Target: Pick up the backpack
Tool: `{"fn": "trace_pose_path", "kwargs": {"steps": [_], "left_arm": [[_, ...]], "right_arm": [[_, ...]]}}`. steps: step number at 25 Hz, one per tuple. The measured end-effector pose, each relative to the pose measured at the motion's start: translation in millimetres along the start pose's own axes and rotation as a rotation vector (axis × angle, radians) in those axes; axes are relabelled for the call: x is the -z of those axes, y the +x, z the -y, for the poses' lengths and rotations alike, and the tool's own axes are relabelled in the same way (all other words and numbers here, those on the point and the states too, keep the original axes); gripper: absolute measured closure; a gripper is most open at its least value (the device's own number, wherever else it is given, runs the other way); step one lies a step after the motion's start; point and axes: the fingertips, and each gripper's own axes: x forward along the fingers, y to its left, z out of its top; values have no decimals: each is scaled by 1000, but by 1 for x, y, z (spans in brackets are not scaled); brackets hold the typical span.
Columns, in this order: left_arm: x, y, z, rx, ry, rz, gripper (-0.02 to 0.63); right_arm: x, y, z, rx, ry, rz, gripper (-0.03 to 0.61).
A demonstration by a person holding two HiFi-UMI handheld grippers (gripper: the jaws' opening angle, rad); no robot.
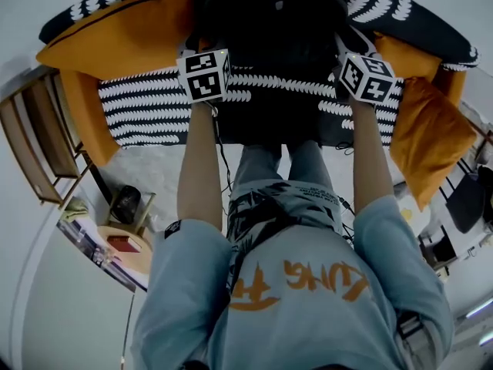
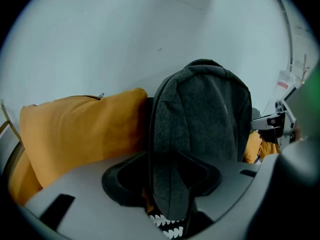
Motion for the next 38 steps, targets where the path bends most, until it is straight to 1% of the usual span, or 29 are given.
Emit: {"fn": "trace_pose_path", "kwargs": {"steps": [2, 3, 6, 8, 12, 15, 17, 18, 22, 26, 28, 32, 38], "left_arm": [[0, 7, -2, 11, -12, -2, 414], [0, 11, -2, 16, -5, -1, 414], [-4, 15, -2, 25, 71, 2, 417], [-6, 19, -2, 36, 93, 0, 417], [-6, 24, -9, 59, 40, -3, 413], [-3, 22, -8, 76, -8, -21, 419], [-1, 21, -5, 87, 11, -36, 485], [1, 18, -5, 97, 22, -41, 507], [6, 3, -6, 131, 6, -49, 531], [13, -21, -2, 100, -27, -56, 538], [17, -33, 0, 89, -51, -50, 540], [23, -57, 6, 83, -73, -41, 540], [8, -100, 9, 68, -92, 28, 540]], "right_arm": [[-1, 6, 1, -1, -2, -4, 426], [-1, 8, 1, -2, -3, -8, 425], [0, 15, 0, -9, 0, -25, 426], [-3, 20, 1, -9, 8, -33, 428], [-5, 22, -3, -8, 26, -51, 450], [0, 16, -11, -39, 55, -68, 484], [1, 11, -14, -36, 63, -79, 500], [0, 8, -16, -24, 60, -84, 507], [7, 1, -24, -23, 48, -115, 525], [6, -20, -35, -15, 122, -138, 530], [11, -29, -39, -20, 128, -138, 534], [12, -50, -46, -12, 139, -119, 534], [2, -82, -60, -23, 150, -61, 535]]}}
